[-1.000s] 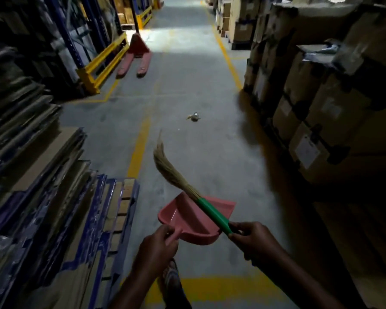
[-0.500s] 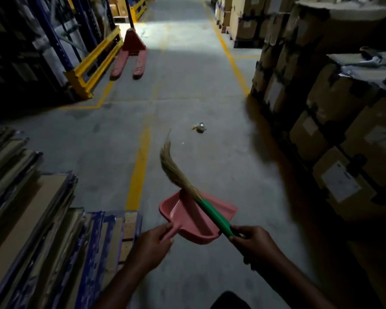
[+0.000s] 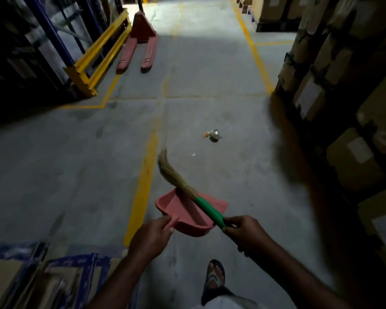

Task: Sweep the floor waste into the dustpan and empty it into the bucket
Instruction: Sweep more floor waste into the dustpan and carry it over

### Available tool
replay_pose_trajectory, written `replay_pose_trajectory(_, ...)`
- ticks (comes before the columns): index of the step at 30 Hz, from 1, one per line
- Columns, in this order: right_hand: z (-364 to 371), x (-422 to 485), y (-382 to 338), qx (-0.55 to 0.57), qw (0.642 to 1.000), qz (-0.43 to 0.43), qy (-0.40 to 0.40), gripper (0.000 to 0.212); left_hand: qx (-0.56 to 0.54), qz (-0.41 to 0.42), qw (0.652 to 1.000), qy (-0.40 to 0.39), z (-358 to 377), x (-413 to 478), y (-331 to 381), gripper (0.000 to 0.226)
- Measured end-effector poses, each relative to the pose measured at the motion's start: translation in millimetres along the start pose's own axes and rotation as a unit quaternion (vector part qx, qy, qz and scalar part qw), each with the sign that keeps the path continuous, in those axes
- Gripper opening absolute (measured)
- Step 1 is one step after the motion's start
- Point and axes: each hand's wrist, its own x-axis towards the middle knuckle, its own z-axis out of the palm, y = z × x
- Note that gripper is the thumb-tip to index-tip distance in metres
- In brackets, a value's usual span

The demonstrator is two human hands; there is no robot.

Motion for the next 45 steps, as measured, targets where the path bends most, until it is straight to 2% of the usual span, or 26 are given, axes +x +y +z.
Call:
replay_pose_trajectory(8,-49,140,-85,-0.031,0.999,0.021,-0.014,0.039,-0.007,-0.037,0.999,-0.022,-29,150,30,0.044)
replay_pose_trajectory(19,-74,347,-196,-0.011,0.995,0.1,0.014,0.042,0.007,-0.026,0.994,-0.102,-56,411,10,0.045)
replay_pose_trajectory(24,-91,432,-242,0.028,0.991,0.126,0.035,0.045,0.068,0.02,0.986,-0.15,-81,521,14,0.043)
replay_pose_trajectory(29,-108,520,-268,0.097,0.981,0.158,0.049,0.053,0.083,0.003,0.984,-0.16,-81,614,25,0.045)
replay_pose_trajectory(37,-123,698,-241,0.101,0.979,0.172,0.034,0.054,0.084,-0.039,0.982,-0.164,-4,750,10,0.05)
replay_pose_trajectory(42,-82,812,-192,0.096,0.983,0.151,0.037,0.051,0.094,-0.061,0.979,-0.173,68,799,-36,0.051)
replay_pose_trajectory(45,-45,866,-153,0.082,0.981,0.171,0.044,0.05,0.102,-0.047,0.976,-0.185,108,837,-67,0.05)
